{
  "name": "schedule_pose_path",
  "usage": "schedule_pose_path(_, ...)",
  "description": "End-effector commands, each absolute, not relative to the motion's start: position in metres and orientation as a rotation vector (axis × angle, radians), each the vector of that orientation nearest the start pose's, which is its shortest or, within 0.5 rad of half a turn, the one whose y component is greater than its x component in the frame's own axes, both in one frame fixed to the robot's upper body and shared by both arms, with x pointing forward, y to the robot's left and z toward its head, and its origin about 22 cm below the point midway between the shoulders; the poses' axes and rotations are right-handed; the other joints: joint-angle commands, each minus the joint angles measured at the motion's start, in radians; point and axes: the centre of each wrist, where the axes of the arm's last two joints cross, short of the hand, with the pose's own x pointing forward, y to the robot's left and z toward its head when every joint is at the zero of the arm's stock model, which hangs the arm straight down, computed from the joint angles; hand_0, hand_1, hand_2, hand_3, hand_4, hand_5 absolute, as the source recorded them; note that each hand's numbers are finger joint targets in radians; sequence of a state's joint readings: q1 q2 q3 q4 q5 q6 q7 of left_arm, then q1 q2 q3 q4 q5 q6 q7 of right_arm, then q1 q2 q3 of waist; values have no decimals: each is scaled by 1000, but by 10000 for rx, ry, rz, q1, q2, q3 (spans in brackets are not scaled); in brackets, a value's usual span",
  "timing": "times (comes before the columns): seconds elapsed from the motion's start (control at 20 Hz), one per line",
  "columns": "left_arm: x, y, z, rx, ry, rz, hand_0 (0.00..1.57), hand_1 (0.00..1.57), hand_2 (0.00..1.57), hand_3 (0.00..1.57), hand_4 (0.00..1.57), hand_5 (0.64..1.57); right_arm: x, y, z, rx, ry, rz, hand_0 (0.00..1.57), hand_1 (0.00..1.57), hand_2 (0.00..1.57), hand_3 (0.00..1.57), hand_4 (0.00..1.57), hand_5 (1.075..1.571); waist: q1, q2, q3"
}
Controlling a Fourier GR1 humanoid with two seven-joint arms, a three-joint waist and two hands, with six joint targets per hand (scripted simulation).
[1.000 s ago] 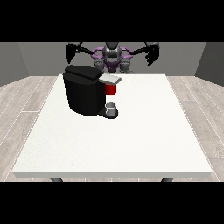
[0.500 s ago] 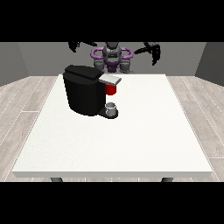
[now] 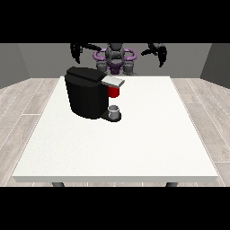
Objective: Insert the coffee pod into the coffee machine and close the lid
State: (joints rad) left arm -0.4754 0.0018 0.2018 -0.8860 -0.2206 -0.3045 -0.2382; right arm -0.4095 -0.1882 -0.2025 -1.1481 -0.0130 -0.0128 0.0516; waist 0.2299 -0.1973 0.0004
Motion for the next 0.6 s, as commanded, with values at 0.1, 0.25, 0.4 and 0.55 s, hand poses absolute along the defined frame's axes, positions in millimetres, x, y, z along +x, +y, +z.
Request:
schedule_pose_path(0.1,343,189,-9,-2079,-15573,-3601,0,0,0,0,356,1571,361,-297,35,-1187,-14424,-432,0,0,0,0,176,1571,224,526,2)
schedule_pose_path(0.25,336,215,-1,-1598,-16072,-3720,0,0,0,0,346,1571,353,-316,29,-990,-15084,-404,0,0,0,0,65,1571,150,1190,2)
schedule_pose_path(0.4,323,228,-10,-1067,-16018,-3175,0,0,0,0,282,1571,373,-244,49,-642,-14946,478,0,0,0,0,0,1571,-481,1168,-4)
schedule_pose_path(0.55,322,221,16,-1428,-16376,-3381,0,0,0,0,354,1571,372,-267,36,-793,-14967,393,0,0,0,0,0,1571,-150,1462,0)
